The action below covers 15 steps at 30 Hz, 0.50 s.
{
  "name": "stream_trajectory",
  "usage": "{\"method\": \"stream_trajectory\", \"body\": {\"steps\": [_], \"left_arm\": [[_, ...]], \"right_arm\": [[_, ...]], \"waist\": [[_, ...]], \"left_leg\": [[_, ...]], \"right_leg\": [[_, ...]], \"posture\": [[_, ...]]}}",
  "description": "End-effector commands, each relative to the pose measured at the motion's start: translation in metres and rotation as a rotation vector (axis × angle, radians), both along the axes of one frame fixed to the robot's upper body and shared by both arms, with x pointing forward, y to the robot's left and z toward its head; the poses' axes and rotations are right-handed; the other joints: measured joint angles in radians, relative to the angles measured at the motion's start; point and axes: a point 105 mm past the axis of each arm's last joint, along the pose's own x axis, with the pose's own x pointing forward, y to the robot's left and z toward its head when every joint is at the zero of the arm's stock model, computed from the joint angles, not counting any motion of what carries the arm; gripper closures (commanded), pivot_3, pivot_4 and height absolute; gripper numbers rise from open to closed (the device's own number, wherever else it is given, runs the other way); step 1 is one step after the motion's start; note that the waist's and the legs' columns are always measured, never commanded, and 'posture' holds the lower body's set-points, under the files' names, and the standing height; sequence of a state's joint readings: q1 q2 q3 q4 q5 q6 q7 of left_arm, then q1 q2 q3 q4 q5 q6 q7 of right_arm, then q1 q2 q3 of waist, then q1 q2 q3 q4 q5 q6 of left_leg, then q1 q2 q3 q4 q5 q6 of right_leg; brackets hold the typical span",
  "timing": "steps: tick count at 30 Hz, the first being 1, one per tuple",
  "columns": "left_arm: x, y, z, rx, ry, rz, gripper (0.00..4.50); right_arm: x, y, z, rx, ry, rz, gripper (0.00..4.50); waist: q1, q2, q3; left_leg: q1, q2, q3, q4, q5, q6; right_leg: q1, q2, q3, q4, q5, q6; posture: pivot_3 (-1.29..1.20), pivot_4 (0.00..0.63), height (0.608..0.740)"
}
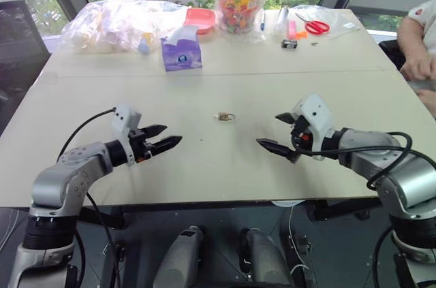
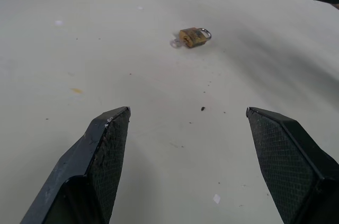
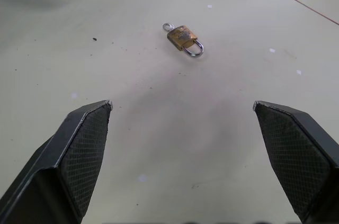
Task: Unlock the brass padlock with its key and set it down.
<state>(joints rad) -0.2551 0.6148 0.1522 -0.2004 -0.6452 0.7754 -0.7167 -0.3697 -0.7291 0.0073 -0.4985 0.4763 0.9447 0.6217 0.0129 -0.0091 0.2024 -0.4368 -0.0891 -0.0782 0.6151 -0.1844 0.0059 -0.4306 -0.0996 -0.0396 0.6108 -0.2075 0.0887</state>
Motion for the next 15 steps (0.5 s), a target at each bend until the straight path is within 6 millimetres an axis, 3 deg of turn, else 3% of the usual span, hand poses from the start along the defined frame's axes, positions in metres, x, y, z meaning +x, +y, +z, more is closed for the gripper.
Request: {"method": "stream_trajectory", "body": {"steps": [1, 15], "left_arm": [[-0.001, 0.0025, 0.012, -0.001, -0.06, 0.011, 0.87], [0.003, 0.004, 0.0142, 0.03, -0.079, 0.004, 0.87]], "right_arm": [[0.0024, 0.0053, 0.0121, 0.004, -0.059, 0.021, 0.0], [0.0123, 0.0105, 0.0157, -0.009, -0.077, 0.026, 0.0]], "waist": [[0.0, 0.0, 0.0], [0.0, 0.0, 0.0]], "left_leg": [[0.0, 0.0, 0.0, 0.0, 0.0, 0.0], [0.0, 0.0, 0.0, 0.0, 0.0, 0.0]], "right_leg": [[0.0, 0.0, 0.0, 0.0, 0.0, 0.0], [0.0, 0.0, 0.0, 0.0, 0.0, 0.0]], "posture": [[0.0, 0.15, 0.74], [0.0, 0.15, 0.74]]}}
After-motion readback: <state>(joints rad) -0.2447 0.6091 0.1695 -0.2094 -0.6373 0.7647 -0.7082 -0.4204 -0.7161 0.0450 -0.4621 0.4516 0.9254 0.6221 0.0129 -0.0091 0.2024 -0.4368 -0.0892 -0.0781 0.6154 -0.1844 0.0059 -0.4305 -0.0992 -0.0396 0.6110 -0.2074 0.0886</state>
